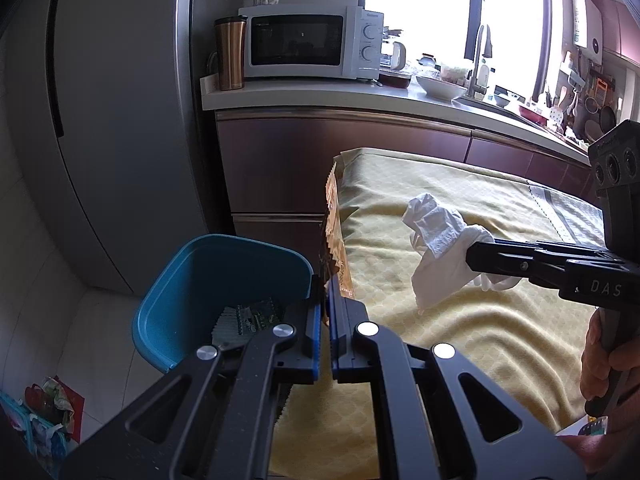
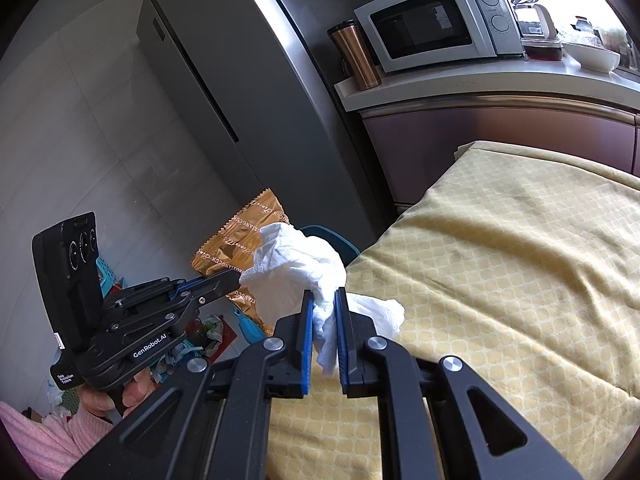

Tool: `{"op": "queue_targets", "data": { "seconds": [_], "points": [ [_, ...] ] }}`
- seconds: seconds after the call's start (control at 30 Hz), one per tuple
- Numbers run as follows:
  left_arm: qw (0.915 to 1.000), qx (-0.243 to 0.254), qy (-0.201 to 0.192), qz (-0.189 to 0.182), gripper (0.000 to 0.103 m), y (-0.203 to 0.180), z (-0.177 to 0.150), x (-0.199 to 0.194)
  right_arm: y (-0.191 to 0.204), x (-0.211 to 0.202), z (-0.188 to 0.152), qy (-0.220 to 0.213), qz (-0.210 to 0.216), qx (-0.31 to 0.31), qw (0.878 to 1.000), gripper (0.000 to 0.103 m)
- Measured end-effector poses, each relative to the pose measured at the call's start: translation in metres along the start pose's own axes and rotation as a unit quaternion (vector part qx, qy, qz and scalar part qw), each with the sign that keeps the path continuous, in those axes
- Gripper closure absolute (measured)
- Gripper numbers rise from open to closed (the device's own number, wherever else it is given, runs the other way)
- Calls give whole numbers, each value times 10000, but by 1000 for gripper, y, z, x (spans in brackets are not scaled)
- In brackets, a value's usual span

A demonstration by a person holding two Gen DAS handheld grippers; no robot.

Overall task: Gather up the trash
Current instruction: 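Carry the gold bag and white tissue toward the blue bin in both tools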

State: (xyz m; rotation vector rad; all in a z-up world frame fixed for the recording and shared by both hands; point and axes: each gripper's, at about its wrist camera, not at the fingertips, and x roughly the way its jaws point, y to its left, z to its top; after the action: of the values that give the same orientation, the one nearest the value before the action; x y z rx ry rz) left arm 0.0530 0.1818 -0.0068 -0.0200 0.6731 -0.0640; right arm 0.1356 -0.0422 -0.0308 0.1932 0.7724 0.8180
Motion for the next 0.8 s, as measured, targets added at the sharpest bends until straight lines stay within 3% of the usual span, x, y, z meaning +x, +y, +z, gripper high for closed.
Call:
{"op": "queue_targets", "data": {
  "seconds": [0.8],
  "points": [
    [9998, -80, -28, 153, 99, 9, 1, 2, 10, 14, 7, 71, 83, -102, 9999, 94]
  ]
}}
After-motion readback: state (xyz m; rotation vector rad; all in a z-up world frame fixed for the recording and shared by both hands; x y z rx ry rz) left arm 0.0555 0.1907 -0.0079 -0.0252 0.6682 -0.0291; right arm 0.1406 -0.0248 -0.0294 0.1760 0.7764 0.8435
